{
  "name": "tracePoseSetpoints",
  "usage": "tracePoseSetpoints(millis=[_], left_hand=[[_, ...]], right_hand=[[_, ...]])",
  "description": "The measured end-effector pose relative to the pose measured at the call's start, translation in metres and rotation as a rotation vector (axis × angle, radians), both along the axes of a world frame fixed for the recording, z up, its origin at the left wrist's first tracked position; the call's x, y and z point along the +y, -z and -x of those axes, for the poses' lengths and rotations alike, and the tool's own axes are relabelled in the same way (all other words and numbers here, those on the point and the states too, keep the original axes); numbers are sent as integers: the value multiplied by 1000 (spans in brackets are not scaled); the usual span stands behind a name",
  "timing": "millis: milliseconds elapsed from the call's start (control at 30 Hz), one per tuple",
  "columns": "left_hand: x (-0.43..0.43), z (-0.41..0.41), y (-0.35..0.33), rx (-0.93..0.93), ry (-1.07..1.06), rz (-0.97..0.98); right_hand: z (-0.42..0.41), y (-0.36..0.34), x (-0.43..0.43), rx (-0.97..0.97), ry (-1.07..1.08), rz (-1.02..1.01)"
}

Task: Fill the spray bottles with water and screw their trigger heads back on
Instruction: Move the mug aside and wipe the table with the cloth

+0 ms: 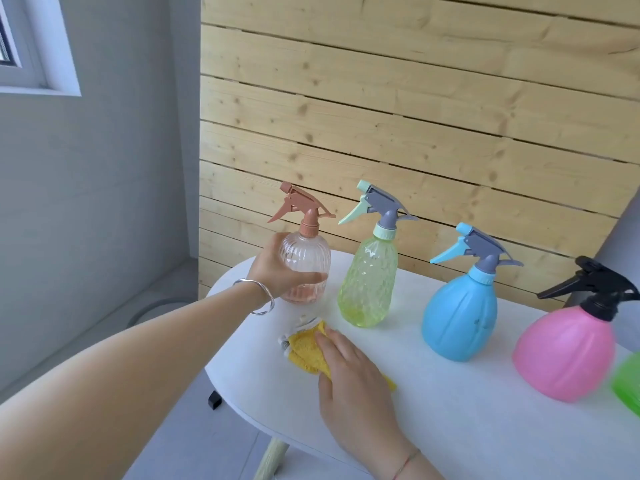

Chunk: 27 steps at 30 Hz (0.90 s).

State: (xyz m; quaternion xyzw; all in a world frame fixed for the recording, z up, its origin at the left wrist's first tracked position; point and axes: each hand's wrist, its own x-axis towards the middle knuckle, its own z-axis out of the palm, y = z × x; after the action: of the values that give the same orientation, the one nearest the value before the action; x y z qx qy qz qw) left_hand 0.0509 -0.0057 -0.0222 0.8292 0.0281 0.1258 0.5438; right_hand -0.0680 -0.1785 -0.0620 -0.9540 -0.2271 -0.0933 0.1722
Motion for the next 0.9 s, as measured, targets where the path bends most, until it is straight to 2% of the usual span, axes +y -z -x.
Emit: tracePoseSetpoints(millis=[67, 400, 567, 667, 767, 900], left_hand=[[-4, -3, 2, 10, 6, -16], [2, 0, 4, 20, 44, -45], [3, 4, 6, 17, 78, -44], [16, 13, 0, 83, 112, 58], [46, 29, 1, 51, 26, 140], [87, 62, 15, -169, -264, 295]], right_hand=[[0, 1, 0, -45, 33, -11], [2, -4, 2, -1, 39, 6], [1, 3, 1, -62, 2, -23], [2, -2, 3, -43, 36, 15], [4, -3, 14, -16, -76, 39], [-1, -11, 57, 39, -183, 60]])
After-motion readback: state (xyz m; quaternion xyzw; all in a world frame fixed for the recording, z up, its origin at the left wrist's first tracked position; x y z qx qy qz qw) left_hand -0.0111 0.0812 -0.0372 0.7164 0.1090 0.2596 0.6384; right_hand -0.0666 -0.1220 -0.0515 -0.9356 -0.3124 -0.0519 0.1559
